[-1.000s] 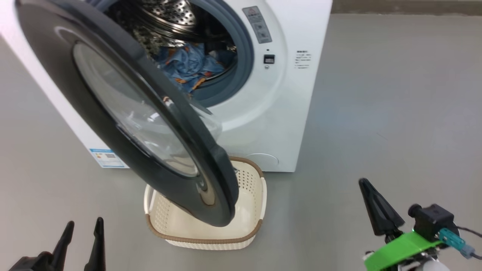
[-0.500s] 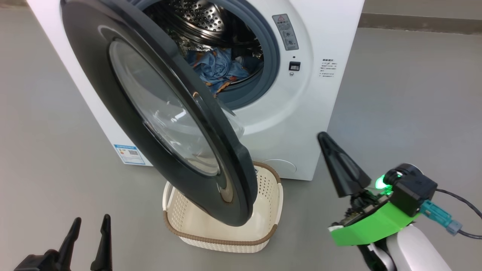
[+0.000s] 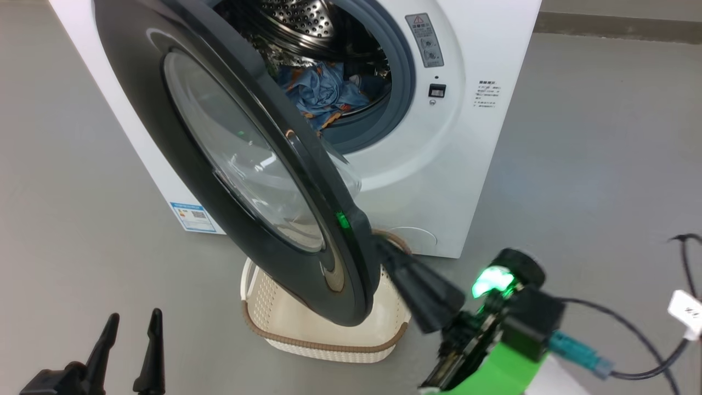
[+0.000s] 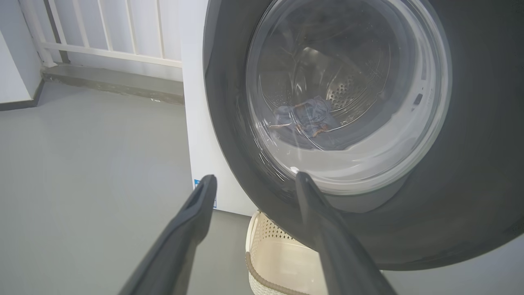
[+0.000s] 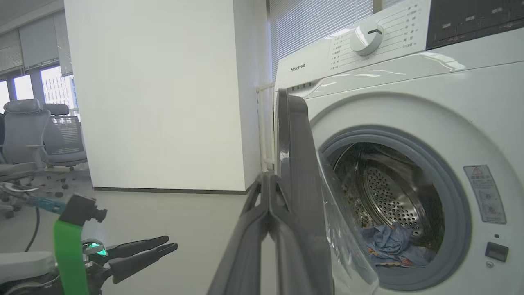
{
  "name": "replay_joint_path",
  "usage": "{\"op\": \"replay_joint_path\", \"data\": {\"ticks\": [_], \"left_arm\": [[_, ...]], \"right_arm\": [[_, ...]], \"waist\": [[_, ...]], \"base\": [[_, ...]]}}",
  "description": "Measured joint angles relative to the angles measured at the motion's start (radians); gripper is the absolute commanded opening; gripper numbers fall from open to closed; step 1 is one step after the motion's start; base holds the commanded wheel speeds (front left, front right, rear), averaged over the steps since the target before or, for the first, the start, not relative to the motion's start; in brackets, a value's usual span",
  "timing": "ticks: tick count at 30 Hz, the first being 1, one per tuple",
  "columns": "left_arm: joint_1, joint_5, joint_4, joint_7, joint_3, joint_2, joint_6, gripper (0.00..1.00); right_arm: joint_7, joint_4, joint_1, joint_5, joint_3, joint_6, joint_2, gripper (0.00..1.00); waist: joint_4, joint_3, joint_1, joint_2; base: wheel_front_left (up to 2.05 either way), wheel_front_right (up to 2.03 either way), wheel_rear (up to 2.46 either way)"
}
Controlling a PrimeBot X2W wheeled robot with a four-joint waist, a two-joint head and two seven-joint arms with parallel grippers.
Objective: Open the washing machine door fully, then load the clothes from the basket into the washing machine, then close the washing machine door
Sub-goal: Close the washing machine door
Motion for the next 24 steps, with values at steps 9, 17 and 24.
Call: {"op": "replay_joint_path", "data": {"ticks": [9, 17, 24], "left_arm": [[-0.001, 0.0, -0.002, 0.0, 0.0, -0.003, 0.0, 1.0], [-0.003, 0.0, -0.002, 0.0, 0.0, -0.01, 0.0, 1.0], [-0.012, 0.0, -0.002, 0.0, 0.0, -0.019, 0.0, 1.0]], "right_arm": [[0.0, 0.088, -0.013, 0.019, 0.147, 0.0, -0.017, 0.0], [0.0, 0.197, -0.013, 0.064, 0.217, 0.0, -0.021, 0.0], [0.0, 0.279, -0.023, 0.081, 0.227, 0.0, -0.02, 0.0]], "waist": [[0.006, 0.018, 0.0, 0.0], [0.011, 0.035, 0.0, 0.0], [0.013, 0.056, 0.0, 0.0]], "base": [[0.0, 0.0, 0.0], [0.0, 0.0, 0.0], [0.0, 0.0, 0.0]]}}
